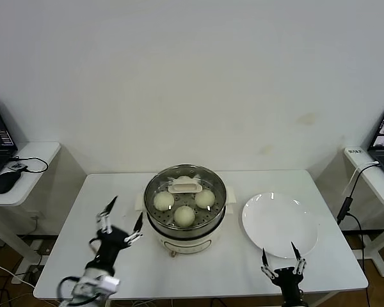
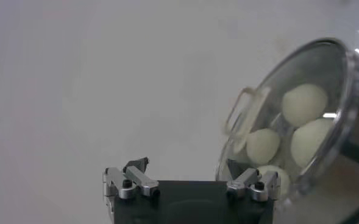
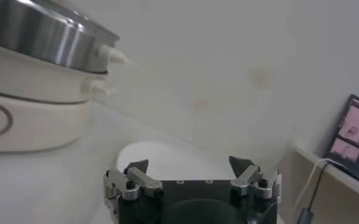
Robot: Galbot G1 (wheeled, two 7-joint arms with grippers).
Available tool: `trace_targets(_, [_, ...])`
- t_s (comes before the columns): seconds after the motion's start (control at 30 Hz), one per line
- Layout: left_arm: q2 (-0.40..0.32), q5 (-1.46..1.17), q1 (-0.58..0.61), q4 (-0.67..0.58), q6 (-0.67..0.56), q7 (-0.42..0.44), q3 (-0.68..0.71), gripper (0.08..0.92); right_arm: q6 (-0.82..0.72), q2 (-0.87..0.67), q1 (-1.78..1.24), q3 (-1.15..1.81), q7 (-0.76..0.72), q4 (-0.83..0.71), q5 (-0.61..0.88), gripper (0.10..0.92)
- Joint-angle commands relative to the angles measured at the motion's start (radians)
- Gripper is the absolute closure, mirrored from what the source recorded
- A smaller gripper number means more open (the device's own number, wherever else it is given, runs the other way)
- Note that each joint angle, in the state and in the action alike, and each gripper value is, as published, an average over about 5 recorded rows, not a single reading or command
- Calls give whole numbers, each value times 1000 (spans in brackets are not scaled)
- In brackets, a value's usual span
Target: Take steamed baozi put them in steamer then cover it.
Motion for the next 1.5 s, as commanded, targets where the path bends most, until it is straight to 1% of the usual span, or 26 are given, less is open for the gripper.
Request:
trace_targets(0.03, [-13,-757,272,23,-225,-118,-155,177,37,-49,-70,-30,-59,36,123,203])
trace_targets(0.23, [-50,-714,271,95,-285,-101,-119,177,47,-44,-90,-32,-59,34,117,203])
trace_targets(0.47, [-47,-701,261,156,-309,-73,-115,177,51,-35,-94,-43,-57,39,111,202])
trace_targets(1.17, [-59,-655,223,172,-293,-75,-112,177,43,-19,-92,-65,-56,38,102,203])
trace_targets(1.5, [-56,-633,223,179,-304,-66,-107,177,39,-17,-89,-73,-57,32,93,203])
